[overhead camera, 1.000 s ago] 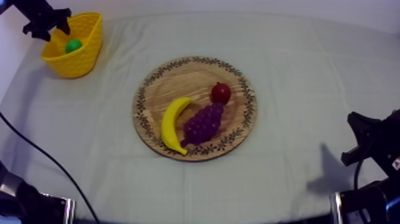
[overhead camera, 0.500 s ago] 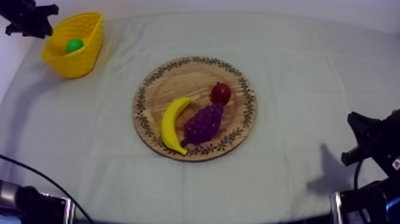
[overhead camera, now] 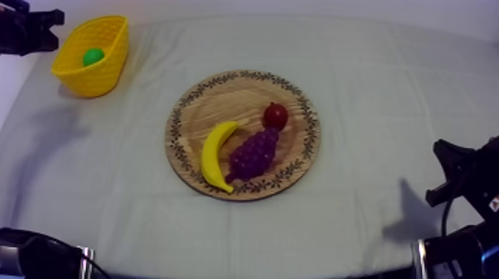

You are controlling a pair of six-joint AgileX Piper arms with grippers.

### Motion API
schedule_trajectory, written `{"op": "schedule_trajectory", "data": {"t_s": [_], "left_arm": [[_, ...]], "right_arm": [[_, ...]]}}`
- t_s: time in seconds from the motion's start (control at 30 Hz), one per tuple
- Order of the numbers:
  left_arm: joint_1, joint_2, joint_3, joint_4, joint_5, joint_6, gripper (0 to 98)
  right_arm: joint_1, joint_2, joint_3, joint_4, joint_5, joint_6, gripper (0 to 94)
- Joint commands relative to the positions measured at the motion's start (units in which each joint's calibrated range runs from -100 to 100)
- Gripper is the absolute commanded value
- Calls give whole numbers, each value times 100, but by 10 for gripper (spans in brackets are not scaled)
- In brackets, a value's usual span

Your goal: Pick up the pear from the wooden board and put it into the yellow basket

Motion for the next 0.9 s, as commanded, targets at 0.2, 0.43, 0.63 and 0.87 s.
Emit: {"op": "schedule_trajectory", "data": {"t_s": [0.2,0.43,0.63,0.87], "left_arm": [[288,-2523,2174,33,-1373,-354,0],[230,-4491,3965,42,-2218,-110,0],[135,-5748,5104,52,-2313,-152,0],[-49,-6703,6002,89,-2301,-262,0]], "right_arm": [[-2,-4,-5,-1,2,-1,4],[-2,-4,-5,-1,2,-1,4],[-2,-4,-5,-1,2,-1,4],[-2,-4,-5,-1,2,-1,4]]}}
